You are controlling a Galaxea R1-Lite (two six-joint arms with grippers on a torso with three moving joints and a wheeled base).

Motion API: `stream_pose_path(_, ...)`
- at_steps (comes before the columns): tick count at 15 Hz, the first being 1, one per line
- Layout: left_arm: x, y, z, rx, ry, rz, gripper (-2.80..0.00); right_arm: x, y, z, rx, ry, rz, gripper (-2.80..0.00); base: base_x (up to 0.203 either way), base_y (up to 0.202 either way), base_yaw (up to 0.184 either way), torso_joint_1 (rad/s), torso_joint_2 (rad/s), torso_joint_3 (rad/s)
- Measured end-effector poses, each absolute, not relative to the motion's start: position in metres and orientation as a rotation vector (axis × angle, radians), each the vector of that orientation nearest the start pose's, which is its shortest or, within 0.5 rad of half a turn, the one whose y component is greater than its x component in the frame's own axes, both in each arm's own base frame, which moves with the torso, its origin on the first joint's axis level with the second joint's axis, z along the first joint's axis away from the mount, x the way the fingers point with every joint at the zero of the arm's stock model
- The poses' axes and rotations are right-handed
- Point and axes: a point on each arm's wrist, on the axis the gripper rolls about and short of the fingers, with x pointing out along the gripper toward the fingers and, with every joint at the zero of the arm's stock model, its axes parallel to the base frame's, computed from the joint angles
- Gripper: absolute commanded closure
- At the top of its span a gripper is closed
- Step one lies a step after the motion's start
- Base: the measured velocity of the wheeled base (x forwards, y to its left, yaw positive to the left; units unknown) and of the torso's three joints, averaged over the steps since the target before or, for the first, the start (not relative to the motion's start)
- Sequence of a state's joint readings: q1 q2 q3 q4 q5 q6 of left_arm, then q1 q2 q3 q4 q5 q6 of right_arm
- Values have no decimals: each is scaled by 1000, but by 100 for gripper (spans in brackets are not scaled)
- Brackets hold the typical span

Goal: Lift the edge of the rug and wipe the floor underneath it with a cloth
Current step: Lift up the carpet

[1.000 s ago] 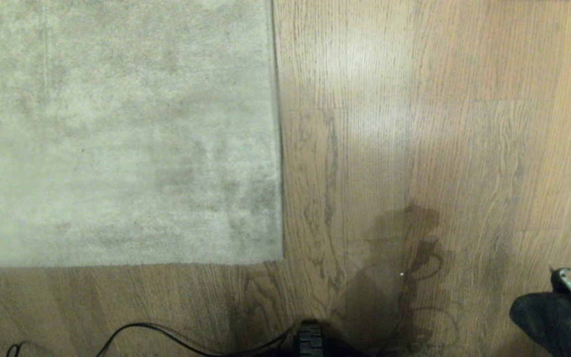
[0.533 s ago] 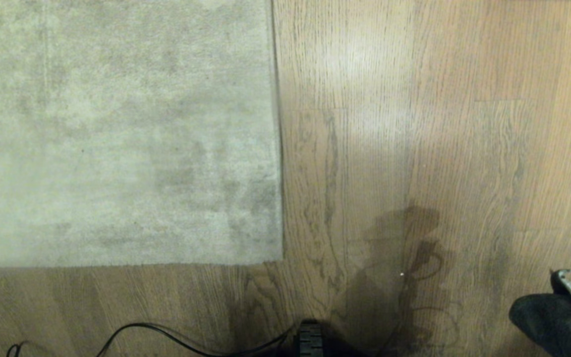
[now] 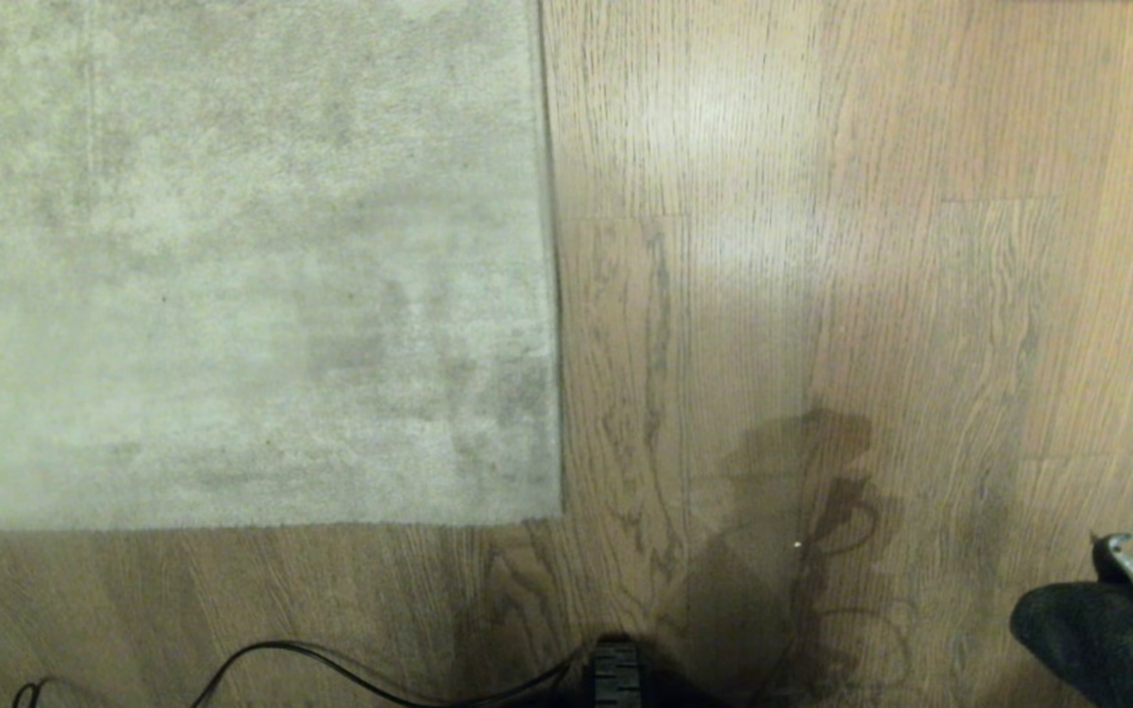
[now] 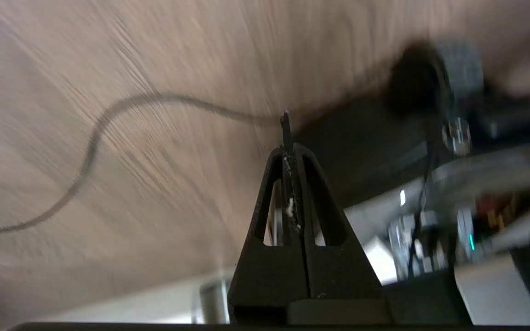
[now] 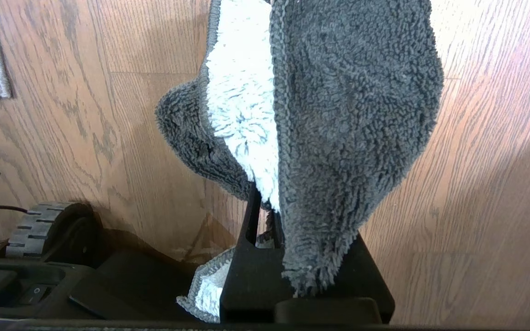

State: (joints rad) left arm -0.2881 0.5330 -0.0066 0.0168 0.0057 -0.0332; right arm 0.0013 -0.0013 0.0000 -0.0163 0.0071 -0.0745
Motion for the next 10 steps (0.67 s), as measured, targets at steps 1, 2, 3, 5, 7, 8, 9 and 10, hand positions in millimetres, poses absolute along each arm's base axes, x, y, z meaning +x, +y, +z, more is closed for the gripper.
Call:
stream_pose_path(1,21,-6,77,56,578,-277,0,-23,0,77,-75,-18,8,0,0,0,0,0,0,0)
stream_pose_path(2,24,-8,79,53,607,-284,0,-23,0,77,-75,-18,8,0,0,0,0,0,0,0)
stream_pose_path(3,30,-10,83,42,631,-284,0,-23,0,77,-75,-18,8,0,0,0,0,0,0,0)
stream_pose_path(5,44,-14,92,19,680,-287,0,-23,0,77,-75,-18,8,0,0,0,0,0,0,0)
stream_pose_path(7,61,-21,100,4,713,-319,0,-23,0,77,-74,-18,8,0,0,0,0,0,0,0)
stream_pose_path(8,70,-25,101,1,723,-340,0,-23,0,77,-74,-18,8,0,0,0,0,0,0,0)
stream_pose_path(9,80,-29,102,2,731,-357,0,-23,0,77,-75,-18,8,0,0,0,0,0,0,0)
stream_pose_path(10,89,-34,101,4,740,-375,0,-23,0,77,-74,-18,8,0,0,0,0,0,0,0)
